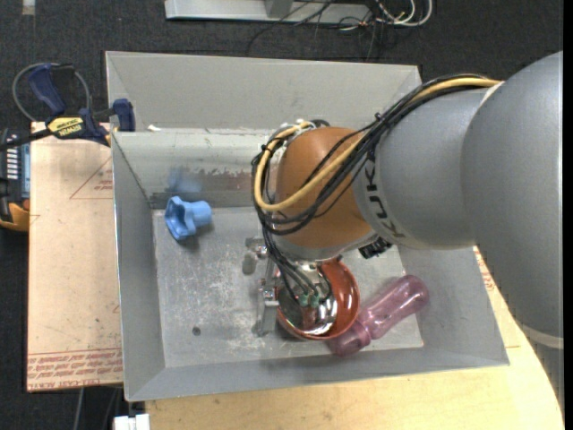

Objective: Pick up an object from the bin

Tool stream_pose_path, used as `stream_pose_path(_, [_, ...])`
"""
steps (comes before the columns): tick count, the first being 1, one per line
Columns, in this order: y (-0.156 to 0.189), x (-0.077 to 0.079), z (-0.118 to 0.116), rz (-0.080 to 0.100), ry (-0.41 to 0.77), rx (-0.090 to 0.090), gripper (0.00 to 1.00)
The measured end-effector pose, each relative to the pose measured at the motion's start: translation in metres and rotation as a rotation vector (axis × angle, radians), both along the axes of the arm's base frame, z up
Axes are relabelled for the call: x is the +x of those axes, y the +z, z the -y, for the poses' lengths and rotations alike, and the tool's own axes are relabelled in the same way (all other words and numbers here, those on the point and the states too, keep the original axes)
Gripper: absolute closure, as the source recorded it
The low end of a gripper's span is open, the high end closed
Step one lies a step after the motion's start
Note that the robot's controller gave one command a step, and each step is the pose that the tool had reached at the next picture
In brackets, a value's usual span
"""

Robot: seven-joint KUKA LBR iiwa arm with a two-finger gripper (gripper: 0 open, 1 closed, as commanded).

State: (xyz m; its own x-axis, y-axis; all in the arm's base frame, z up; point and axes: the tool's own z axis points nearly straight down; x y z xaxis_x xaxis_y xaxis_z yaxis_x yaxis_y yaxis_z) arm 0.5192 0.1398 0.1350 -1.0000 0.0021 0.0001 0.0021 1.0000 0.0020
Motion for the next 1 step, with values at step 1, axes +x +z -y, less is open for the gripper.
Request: stream_pose_path(1, [0.0,0.0,0.0,0.0,0.0,0.0,0.0])
